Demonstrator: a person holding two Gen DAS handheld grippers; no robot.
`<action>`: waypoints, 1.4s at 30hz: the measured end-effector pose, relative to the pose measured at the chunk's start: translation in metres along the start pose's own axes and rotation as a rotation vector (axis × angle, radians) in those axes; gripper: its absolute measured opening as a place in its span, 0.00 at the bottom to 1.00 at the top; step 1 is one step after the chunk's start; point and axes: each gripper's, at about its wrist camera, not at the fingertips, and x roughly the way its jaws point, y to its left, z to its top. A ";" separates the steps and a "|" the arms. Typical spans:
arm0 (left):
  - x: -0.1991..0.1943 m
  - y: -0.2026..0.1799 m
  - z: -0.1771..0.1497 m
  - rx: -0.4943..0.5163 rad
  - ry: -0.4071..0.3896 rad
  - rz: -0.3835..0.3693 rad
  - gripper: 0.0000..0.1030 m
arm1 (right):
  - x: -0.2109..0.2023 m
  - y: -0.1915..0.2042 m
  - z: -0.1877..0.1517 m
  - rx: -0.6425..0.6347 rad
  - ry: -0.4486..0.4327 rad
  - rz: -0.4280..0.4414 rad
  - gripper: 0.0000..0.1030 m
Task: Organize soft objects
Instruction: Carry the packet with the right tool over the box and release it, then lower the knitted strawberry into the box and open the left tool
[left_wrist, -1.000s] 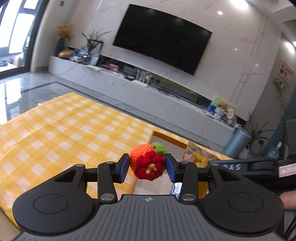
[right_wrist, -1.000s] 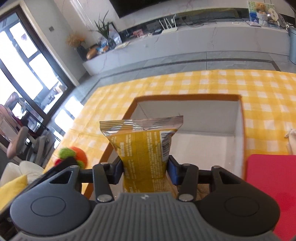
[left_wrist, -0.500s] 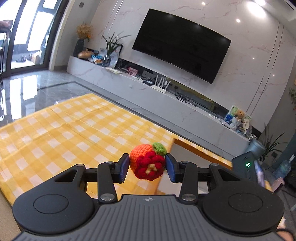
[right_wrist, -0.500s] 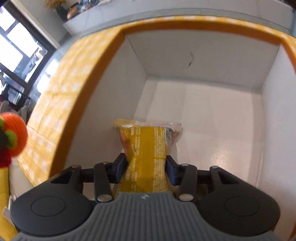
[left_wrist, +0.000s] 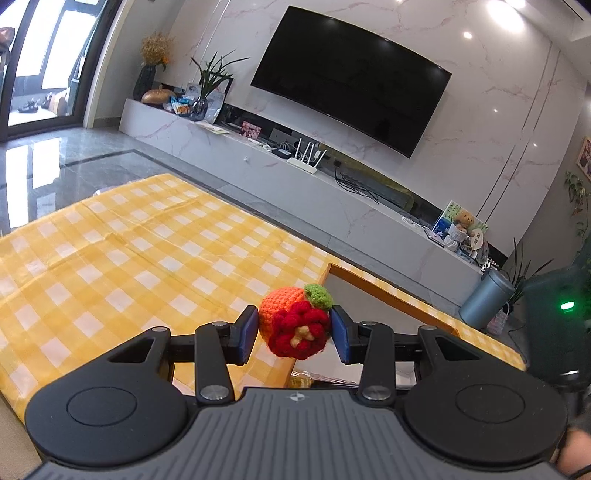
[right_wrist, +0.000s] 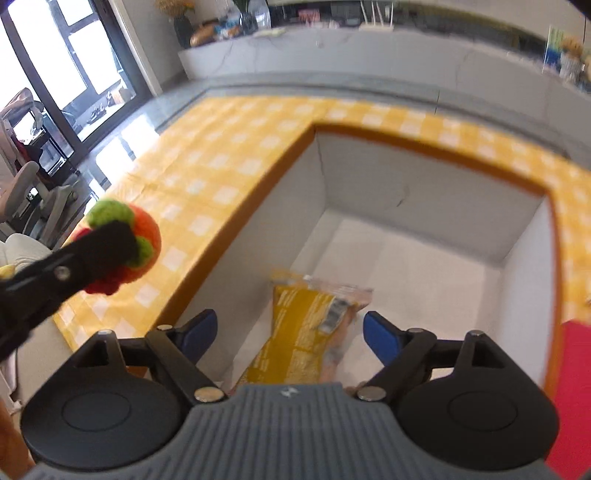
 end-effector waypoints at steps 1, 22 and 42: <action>0.000 -0.002 0.000 0.005 -0.001 -0.004 0.46 | -0.009 -0.001 0.000 -0.021 -0.025 -0.009 0.85; 0.056 -0.080 -0.036 0.228 0.202 -0.127 0.46 | -0.107 -0.067 -0.053 -0.080 -0.237 -0.311 0.90; 0.077 -0.090 -0.055 0.204 0.378 -0.202 0.56 | -0.119 -0.081 -0.083 0.003 -0.312 -0.312 0.90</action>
